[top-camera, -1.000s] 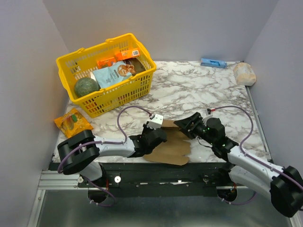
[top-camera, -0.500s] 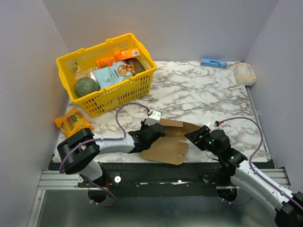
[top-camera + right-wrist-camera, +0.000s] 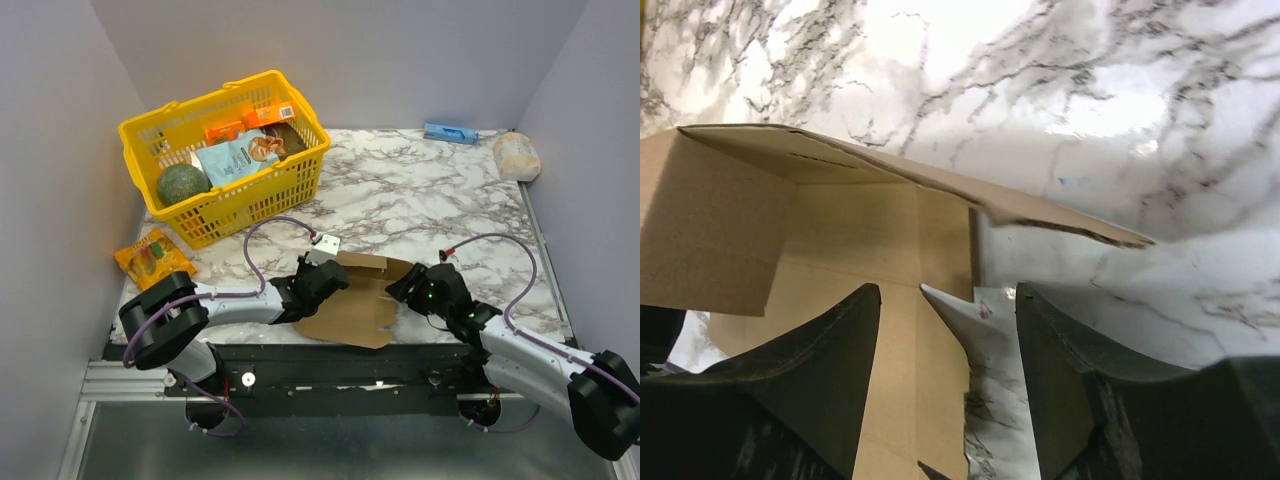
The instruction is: Fold the paper box
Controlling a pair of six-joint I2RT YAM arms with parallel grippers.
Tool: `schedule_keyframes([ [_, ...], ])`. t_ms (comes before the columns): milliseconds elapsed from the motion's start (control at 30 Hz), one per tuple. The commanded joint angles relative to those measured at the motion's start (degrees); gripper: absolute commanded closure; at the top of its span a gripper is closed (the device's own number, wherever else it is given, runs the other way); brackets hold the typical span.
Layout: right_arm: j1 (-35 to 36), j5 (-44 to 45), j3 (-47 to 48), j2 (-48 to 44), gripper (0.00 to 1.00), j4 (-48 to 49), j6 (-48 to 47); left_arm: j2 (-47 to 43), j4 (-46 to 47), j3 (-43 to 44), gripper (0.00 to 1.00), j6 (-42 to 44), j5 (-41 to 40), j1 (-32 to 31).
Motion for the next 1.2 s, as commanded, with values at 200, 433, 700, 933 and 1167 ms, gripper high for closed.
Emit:
schedule_keyframes([
  [200,2.83,2.23,2.69,8.74,0.38,8.71,-3.43,-0.99,-1.40,0.17,0.77,-0.29,1.00,0.15],
  [433,4.23,1.62,2.77,8.65,0.57,13.90,-7.03,-0.63,-1.48,0.17,0.78,-0.11,1.35,0.06],
  [700,5.81,2.94,4.53,10.32,0.62,14.69,-9.23,0.07,-1.39,0.61,0.78,0.15,1.79,-0.03],
  [933,8.80,2.76,7.07,15.59,0.62,17.07,-10.02,1.04,-1.22,1.40,0.78,0.24,2.23,-0.38],
  [1167,11.79,4.08,9.19,21.30,0.62,18.04,-10.72,1.39,-1.31,1.58,0.78,0.06,2.32,-0.55],
])
